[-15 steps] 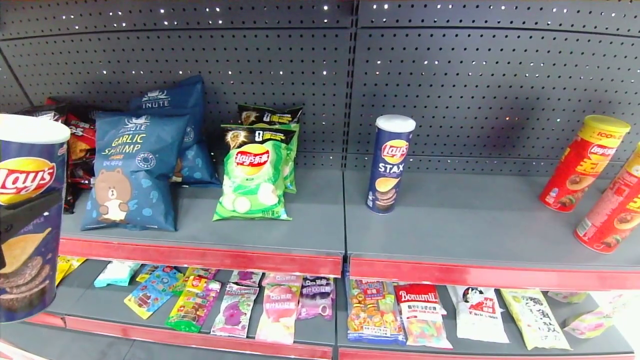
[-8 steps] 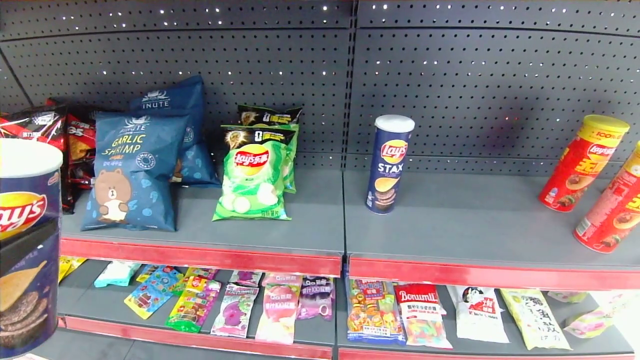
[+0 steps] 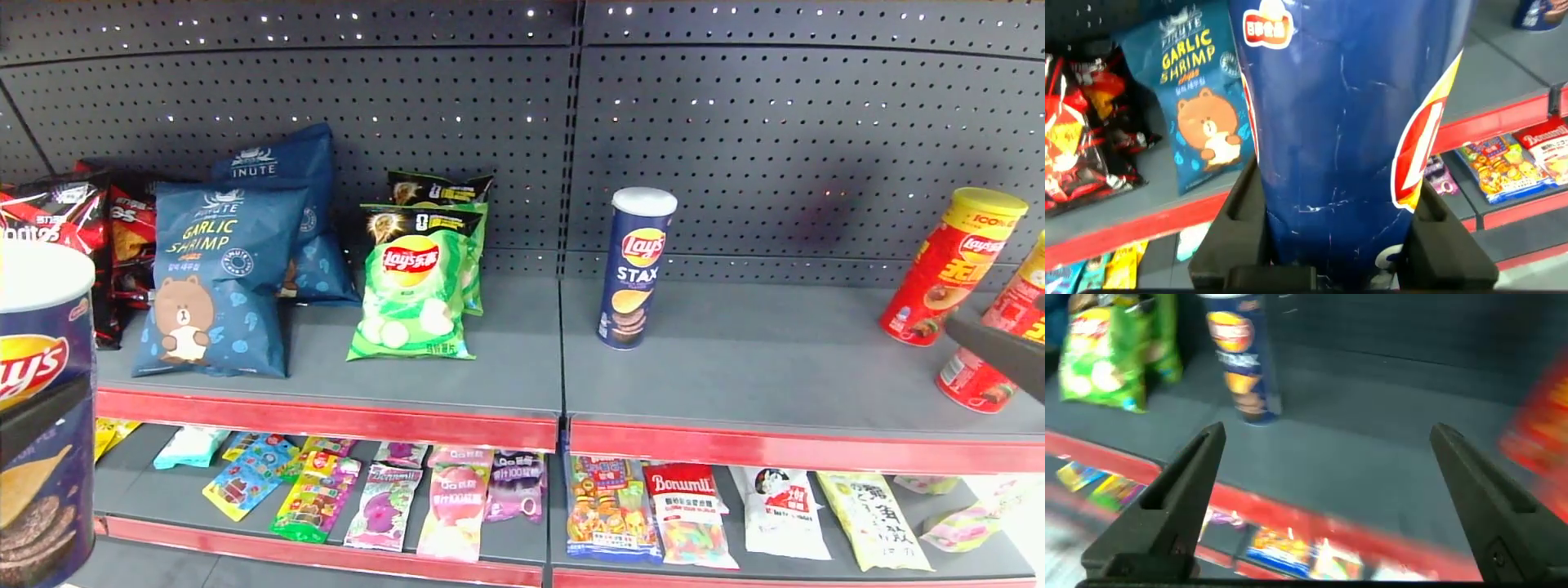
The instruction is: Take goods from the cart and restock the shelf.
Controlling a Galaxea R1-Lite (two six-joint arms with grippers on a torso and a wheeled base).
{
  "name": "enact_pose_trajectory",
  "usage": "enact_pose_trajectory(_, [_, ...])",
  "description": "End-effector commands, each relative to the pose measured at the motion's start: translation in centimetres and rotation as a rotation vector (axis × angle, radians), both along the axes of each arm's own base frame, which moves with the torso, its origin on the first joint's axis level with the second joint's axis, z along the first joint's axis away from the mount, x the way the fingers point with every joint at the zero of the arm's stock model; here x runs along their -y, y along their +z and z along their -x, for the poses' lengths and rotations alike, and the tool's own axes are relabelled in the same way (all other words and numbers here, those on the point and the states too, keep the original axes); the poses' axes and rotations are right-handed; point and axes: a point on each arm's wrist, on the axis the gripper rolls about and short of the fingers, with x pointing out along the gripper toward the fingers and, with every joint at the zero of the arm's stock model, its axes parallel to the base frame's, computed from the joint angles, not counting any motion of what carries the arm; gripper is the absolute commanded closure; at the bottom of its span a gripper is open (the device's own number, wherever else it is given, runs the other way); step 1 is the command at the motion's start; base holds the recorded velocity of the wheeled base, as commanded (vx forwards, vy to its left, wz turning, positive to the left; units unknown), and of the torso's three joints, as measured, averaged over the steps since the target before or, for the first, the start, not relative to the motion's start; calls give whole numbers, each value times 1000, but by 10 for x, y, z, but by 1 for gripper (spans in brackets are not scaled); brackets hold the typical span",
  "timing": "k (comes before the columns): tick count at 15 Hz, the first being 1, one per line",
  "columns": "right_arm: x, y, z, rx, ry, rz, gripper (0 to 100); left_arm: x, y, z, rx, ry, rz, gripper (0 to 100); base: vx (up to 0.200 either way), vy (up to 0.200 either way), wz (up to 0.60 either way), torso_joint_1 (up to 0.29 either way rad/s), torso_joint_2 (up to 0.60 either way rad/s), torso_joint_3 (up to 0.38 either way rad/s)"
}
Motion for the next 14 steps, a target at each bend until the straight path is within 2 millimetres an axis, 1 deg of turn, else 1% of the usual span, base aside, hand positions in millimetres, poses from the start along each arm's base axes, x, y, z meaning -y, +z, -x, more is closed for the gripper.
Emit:
enact_pose_trajectory(1, [-60, -36, -110, -178, 194, 47, 0, 0, -4, 2, -8, 4, 0, 100, 0, 0, 0, 0, 0, 0])
enact_pose_trajectory(4, [-77, -44, -151, -159, 204, 68, 0, 0, -8, 2, -20, 6, 2, 100, 0, 0, 0, 0, 0, 0])
enact_pose_trajectory(5, [-84, -48, -162, -137, 215, 65, 0, 0, -9, 1, -23, 6, 2, 100, 0, 0, 0, 0, 0, 0])
enact_pose_trajectory(6, [-84, -48, -162, -137, 215, 65, 0, 0, -9, 1, -23, 6, 2, 100, 0, 0, 0, 0, 0, 0])
enact_pose_trajectory(7, [-95, -56, -179, -106, 226, 53, 0, 0, -9, 1, -29, 3, 1, 100, 0, 0, 0, 0, 0, 0])
enact_pose_trajectory(8, [-101, -62, -185, -115, 233, 58, 0, 0, -10, 1, -31, 0, 2, 100, 0, 0, 0, 0, 0, 0])
enact_pose_trajectory(10, [-109, -68, -190, -127, 246, 59, 0, 0, -13, 1, -42, -1, -1, 100, 0, 0, 0, 0, 0, 0])
enact_pose_trajectory(13, [-115, -73, -201, -129, 245, 60, 0, 0, -16, 1, -48, -1, -2, 100, 0, 0, 0, 0, 0, 0])
enact_pose_trajectory(14, [-117, -71, -207, -118, 241, 56, 0, 0, -16, 1, -48, 0, -2, 100, 0, 0, 0, 0, 0, 0])
